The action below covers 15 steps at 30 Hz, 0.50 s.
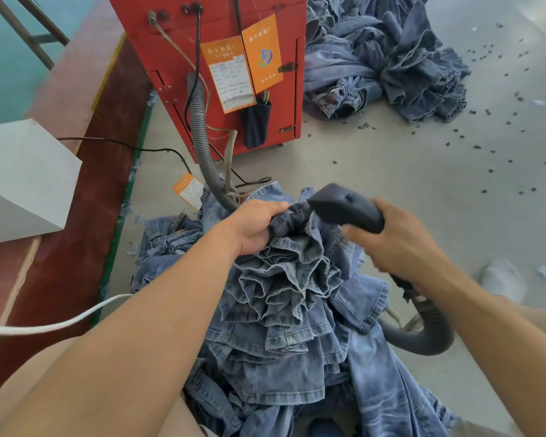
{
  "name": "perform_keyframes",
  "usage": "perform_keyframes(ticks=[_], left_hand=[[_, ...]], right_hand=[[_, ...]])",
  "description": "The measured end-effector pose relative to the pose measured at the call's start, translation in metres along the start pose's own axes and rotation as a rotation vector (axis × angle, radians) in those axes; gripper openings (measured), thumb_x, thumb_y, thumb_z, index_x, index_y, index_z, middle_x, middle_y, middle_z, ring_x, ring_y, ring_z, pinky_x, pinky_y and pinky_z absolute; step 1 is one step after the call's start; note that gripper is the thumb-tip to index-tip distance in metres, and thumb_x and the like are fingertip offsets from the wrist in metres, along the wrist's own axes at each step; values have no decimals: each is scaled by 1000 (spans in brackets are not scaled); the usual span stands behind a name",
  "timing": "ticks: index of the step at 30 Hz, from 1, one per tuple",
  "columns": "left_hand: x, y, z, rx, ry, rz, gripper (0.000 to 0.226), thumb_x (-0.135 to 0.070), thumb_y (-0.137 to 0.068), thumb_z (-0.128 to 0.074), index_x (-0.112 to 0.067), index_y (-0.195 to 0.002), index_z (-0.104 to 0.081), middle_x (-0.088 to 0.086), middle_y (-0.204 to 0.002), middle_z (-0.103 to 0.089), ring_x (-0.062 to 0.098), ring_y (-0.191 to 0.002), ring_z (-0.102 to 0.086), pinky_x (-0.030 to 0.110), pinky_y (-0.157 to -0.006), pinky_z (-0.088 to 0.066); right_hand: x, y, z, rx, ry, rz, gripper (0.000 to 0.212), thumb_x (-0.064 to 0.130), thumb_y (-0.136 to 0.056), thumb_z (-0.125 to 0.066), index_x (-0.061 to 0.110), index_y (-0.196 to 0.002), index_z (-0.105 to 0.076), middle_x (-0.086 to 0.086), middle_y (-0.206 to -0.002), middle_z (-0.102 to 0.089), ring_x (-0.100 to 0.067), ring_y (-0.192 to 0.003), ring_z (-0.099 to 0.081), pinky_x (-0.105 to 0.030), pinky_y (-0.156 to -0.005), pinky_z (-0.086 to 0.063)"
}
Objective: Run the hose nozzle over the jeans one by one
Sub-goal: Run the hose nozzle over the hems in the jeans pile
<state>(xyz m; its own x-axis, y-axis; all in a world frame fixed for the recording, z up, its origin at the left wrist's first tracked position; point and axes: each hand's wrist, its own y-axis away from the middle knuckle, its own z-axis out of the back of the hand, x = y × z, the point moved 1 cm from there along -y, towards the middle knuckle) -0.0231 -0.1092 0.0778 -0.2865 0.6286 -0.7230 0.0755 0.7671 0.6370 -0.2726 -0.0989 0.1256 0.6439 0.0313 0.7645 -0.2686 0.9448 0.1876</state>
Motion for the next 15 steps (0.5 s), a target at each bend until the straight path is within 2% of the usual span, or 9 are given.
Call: perform_keyframes(ticks=[2, 4, 6, 8, 10, 13, 15], left_hand=[[1, 1, -4, 23, 1, 1, 27, -9, -107, -49, 6, -123, -65, 23, -122, -69, 30, -109, -69, 44, -106, -51], [3, 3, -4, 61, 9, 14, 26, -11, -108, -47, 1, -113, -70, 18, -111, -74, 26, -98, -74, 37, -94, -59], [4, 4, -2, 73, 25, 23, 27, -11, -108, -47, 1, -118, -69, 18, -113, -75, 26, -102, -74, 36, -89, -60], [5, 5, 1, 65, 32, 33, 32, -12, -108, -48, 4, -131, -63, 22, -127, -69, 33, -118, -68, 41, -98, -56], [6, 3, 3, 49, 38, 40, 36, -13, -108, -49, 5, -137, -59, 23, -134, -65, 35, -127, -63, 45, -107, -50], [6, -5, 7, 38, 5, 10, 32, -16, -109, -49, -3, -134, -63, 17, -132, -69, 29, -126, -64, 42, -110, -48], [4, -6, 5, 35, -74, -32, 28, -16, -109, -47, -10, -120, -71, 14, -118, -75, 25, -114, -71, 37, -97, -56]], right_hand=[[3, 1, -16, 76, 66, 32, 18, 37, -90, -75, 40, -100, -61, 8, -66, -65, -2, -48, -60, -20, -45, -46], [7, -7, -26, 65, 78, 25, 18, 37, -92, -73, 35, -105, -62, 6, -71, -65, -4, -49, -60, -27, -47, -52], [9, -19, -23, -19, 24, -20, 21, 35, -93, -72, 30, -111, -62, 3, -75, -67, -9, -52, -61, -37, -55, -59], [7, -25, -12, -91, -82, -77, 22, 33, -94, -72, 28, -113, -62, -1, -74, -66, -12, -50, -60, -37, -52, -58], [1, -21, -2, -78, -150, -90, 22, 33, -94, -73, 28, -111, -62, -3, -70, -65, -12, -47, -58, -31, -45, -54], [-1, -5, -5, 14, -50, -13, 19, 35, -91, -75, 37, -106, -62, 9, -63, -63, -4, -45, -58, -25, -47, -48], [0, -1, -13, 17, 84, 55, 22, 39, -92, -74, 38, -111, -61, 14, -70, -63, -3, -57, -59, -25, -56, -43]])
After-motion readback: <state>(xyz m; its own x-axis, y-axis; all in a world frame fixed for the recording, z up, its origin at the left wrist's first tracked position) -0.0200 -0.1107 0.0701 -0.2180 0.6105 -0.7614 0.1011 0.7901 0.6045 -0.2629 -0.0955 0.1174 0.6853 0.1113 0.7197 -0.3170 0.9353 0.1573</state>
